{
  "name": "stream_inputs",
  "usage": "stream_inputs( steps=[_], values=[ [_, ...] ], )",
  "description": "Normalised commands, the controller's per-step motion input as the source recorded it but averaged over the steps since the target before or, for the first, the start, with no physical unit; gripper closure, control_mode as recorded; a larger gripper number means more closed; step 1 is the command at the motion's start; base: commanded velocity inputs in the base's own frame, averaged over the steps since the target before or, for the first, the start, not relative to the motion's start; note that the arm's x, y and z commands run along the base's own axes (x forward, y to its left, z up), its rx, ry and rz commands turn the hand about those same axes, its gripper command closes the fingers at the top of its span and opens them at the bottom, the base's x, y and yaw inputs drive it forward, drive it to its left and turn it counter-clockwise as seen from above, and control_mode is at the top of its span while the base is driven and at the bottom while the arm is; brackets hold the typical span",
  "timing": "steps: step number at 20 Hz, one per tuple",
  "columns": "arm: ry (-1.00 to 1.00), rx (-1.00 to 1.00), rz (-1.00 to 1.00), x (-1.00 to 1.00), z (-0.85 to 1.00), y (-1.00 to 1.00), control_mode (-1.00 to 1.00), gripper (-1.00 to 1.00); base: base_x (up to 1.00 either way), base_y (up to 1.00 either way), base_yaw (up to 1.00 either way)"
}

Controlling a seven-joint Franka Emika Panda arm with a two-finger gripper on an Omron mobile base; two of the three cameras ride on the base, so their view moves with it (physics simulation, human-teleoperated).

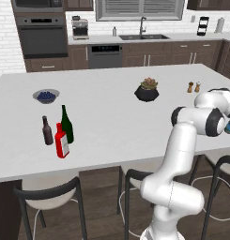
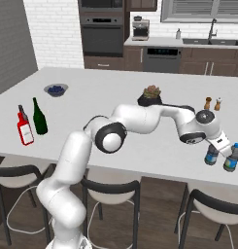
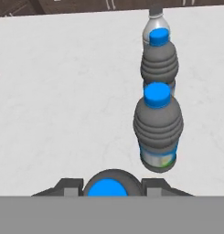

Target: Move the plastic bottles in the middle to the plastics group, and the glass bottles in the middle to the glass group.

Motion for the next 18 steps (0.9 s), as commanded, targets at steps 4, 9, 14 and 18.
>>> stream_inputs(
  steps=[4,9,14,18],
  values=[
    [0.07,0.0,0.0,0.22,0.0,-0.15,-1.0,1.0,0.0,0.0,0.0],
    [0.08,0.0,0.0,0.1,0.0,-0.22,-1.0,1.0,0.0,0.0,0.0],
    [0.01,0.0,0.0,0.04,-0.07,-0.04,-1.0,1.0,0.0,0.0,0.0],
    [-0.01,0.0,0.0,0.0,-0.21,0.0,-1.0,1.0,0.0,0.0,0.0]
  ],
)
